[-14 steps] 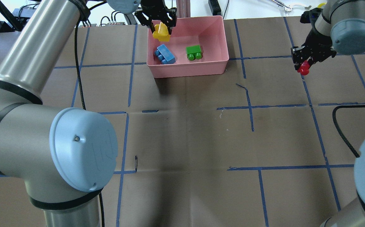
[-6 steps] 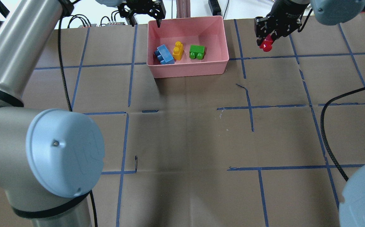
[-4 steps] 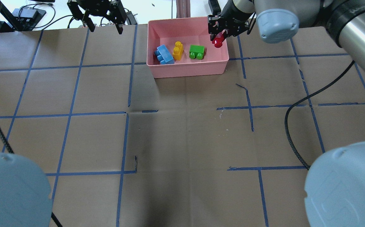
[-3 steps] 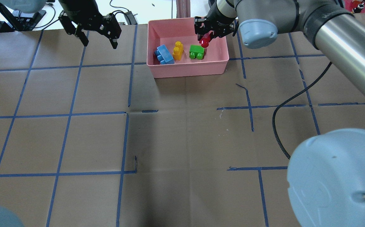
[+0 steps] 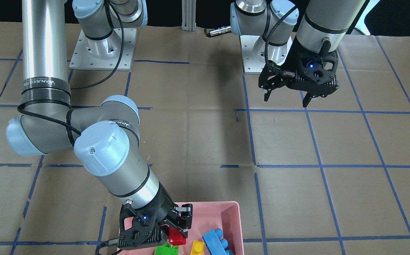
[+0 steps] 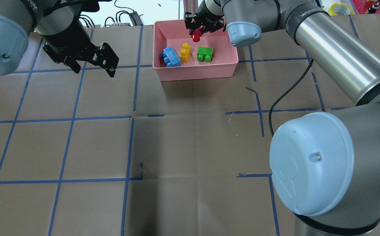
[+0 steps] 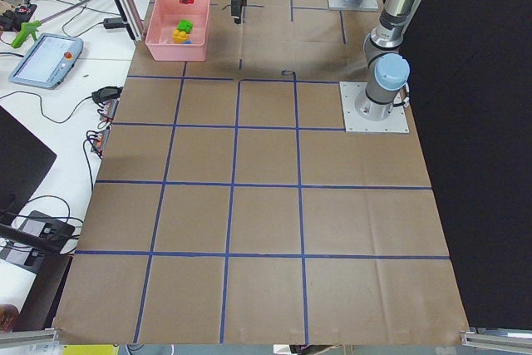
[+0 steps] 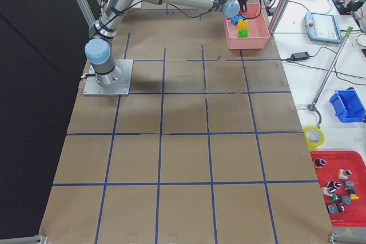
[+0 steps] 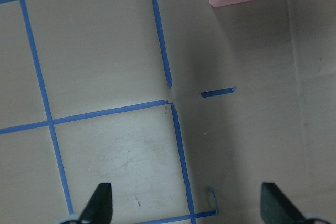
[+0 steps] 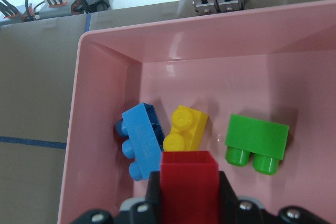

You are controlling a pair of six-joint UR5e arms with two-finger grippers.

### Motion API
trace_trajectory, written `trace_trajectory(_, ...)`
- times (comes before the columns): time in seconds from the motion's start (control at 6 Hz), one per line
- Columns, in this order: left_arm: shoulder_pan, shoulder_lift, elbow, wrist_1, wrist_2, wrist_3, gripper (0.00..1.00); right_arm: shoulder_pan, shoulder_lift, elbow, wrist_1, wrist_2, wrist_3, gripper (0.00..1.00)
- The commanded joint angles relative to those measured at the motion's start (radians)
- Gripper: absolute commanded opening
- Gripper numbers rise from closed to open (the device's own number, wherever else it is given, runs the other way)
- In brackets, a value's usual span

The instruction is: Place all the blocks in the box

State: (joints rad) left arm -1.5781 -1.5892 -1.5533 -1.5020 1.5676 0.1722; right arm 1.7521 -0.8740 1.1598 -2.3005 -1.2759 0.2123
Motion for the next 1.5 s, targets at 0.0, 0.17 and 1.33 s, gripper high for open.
trace_trajectory(0.0,0.004,0.018,0.004,-0.029,-0.006,0.018,0.99,0.001,0.018,-0.005,-0.065,-0.013,0.004,1.0)
trace_trajectory(0.17,0.006,0.021,0.007,-0.041,-0.006,0.05,0.99,0.0,0.013,-0.011,-0.03,-0.011,-0.004,1.0)
trace_trajectory(1.33,0.027,0.012,0.002,-0.041,-0.015,0.066,0.99,-0.12,-0.58,0.273,0.892,-0.151,-0.317,1.0)
